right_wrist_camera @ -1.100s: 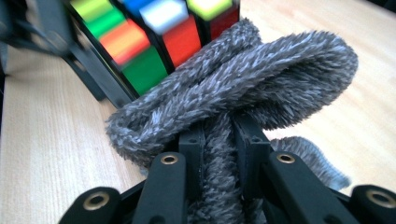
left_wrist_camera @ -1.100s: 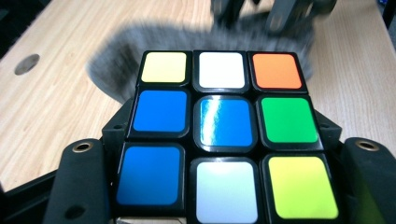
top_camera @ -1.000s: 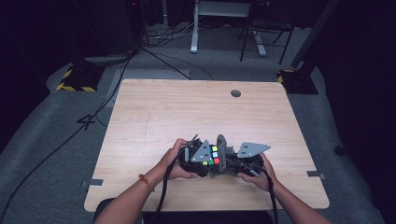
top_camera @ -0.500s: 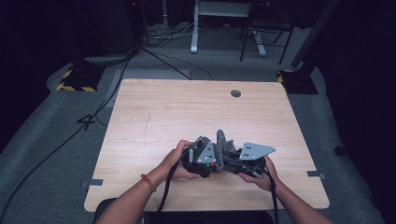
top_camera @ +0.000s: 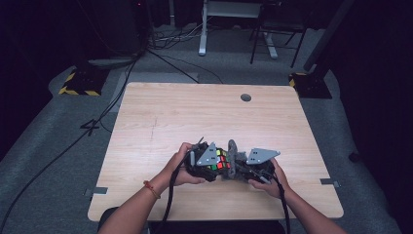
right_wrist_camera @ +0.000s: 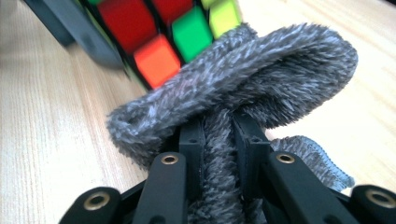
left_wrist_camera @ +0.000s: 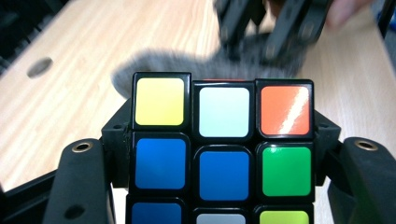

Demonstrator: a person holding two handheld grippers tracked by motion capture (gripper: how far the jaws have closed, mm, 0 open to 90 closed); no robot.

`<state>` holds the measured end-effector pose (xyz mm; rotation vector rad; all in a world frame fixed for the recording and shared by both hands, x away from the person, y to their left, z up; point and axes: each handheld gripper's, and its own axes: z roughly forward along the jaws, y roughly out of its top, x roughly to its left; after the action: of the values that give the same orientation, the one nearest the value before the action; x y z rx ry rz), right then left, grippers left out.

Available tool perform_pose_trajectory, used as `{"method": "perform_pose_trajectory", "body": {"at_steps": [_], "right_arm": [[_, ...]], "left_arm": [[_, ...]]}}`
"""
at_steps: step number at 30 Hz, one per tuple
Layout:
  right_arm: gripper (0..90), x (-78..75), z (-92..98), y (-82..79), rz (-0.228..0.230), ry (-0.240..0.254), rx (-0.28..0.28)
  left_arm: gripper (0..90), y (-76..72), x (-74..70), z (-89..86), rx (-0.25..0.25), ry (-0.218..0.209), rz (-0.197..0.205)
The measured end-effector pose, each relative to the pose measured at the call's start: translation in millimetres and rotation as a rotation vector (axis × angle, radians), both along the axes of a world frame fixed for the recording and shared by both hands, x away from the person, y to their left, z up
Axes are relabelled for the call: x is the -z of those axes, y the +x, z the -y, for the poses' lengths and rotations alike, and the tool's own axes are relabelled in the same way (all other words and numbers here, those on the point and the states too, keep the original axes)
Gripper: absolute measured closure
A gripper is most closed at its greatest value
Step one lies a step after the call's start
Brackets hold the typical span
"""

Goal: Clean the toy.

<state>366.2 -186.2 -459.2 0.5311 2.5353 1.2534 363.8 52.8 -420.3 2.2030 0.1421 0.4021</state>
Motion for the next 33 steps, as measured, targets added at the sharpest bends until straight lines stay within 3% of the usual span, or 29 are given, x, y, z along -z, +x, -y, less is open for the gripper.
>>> {"method": "perform_pose_trajectory", "body": {"at_steps": [2, 5, 7, 11, 17, 20, 23, 33], "right_arm": [[75.9, 0.9, -1.4, -1.6, -0.020, 0.032, -0.012], [76.0, -9.8, -0.4, -7.0, -0.007, 0.100, -0.027], [76.0, -12.4, 2.2, -8.8, 0.004, 0.115, -0.032], [76.1, -15.5, 8.4, -8.1, 0.009, 0.158, -0.038], [76.1, -23.4, 15.1, -11.0, 0.029, 0.200, -0.054], [76.1, -24.9, 14.2, -12.8, 0.056, 0.177, -0.051], [76.0, -28.0, 13.6, -13.0, 0.075, 0.169, -0.044], [76.0, -6.5, 0.7, -5.3, 0.007, 0.053, -0.025]], "left_arm": [[33.4, -1.1, -0.9, 0.4, 0.001, -0.018, 0.001], [33.2, -1.2, 0.5, -0.2, 0.003, -0.037, 0.001], [33.1, -0.6, 0.2, -1.8, 0.006, -0.049, -0.009], [32.3, -1.6, 3.6, 0.8, -0.023, 0.009, 0.017], [32.8, -0.2, 9.8, 7.8, -0.021, 0.060, 0.014], [33.0, -0.7, 9.4, 8.9, -0.021, 0.062, 0.017], [33.2, -0.3, 6.2, 6.8, -0.018, 0.026, 0.008], [33.5, -2.0, -1.0, 4.0, 0.025, -0.035, -0.008]]}}
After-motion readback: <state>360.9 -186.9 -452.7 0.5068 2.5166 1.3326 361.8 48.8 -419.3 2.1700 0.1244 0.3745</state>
